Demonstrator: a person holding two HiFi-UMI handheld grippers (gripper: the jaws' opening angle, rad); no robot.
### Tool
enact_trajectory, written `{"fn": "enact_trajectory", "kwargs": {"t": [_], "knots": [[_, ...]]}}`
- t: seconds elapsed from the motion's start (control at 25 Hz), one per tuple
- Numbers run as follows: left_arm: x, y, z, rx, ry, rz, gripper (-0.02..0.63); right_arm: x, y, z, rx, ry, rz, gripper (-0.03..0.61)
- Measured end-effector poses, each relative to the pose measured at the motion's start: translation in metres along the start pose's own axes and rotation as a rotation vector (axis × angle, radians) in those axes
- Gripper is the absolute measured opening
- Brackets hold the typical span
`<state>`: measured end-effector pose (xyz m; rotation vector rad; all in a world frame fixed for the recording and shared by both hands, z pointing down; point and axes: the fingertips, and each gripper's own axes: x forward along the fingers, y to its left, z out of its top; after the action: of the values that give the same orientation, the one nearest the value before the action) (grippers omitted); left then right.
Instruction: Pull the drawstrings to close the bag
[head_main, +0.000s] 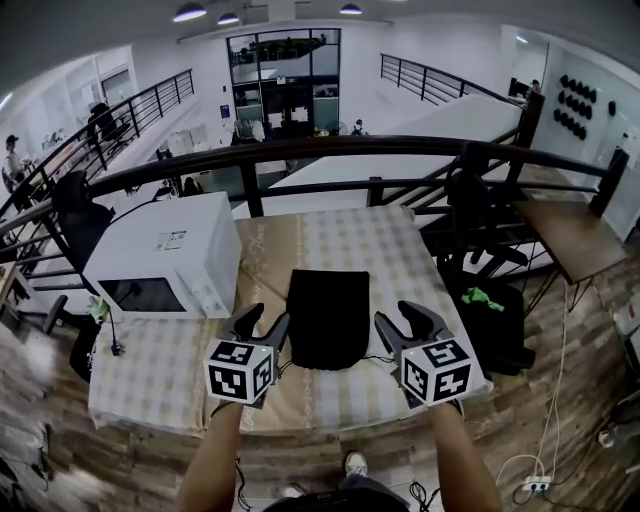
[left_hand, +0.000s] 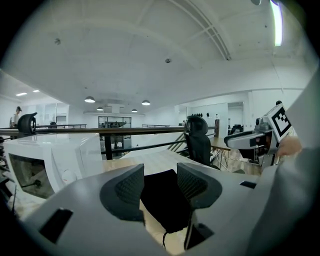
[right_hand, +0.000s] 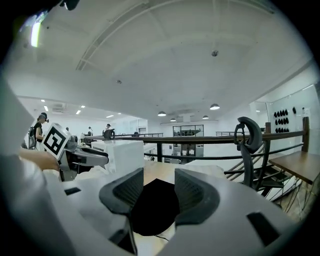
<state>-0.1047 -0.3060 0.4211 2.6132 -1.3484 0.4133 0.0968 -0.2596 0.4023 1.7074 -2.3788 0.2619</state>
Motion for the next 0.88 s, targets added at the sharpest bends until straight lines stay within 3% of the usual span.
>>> {"fn": "enact_trajectory", "kwargs": {"t": [0.32,0.88], "knots": [[0.002,0.0,-0.014,0.021,0.026,-0.043,0.207,-0.002,0.004,-0.02,-0.034,0.062,-0.002,0.193],[0.021,-0.002,-0.095,0.092,0.225,-0.106,0.207,0.019,0.005,-0.083,-0.064,0.225,0.054,0.193]]}}
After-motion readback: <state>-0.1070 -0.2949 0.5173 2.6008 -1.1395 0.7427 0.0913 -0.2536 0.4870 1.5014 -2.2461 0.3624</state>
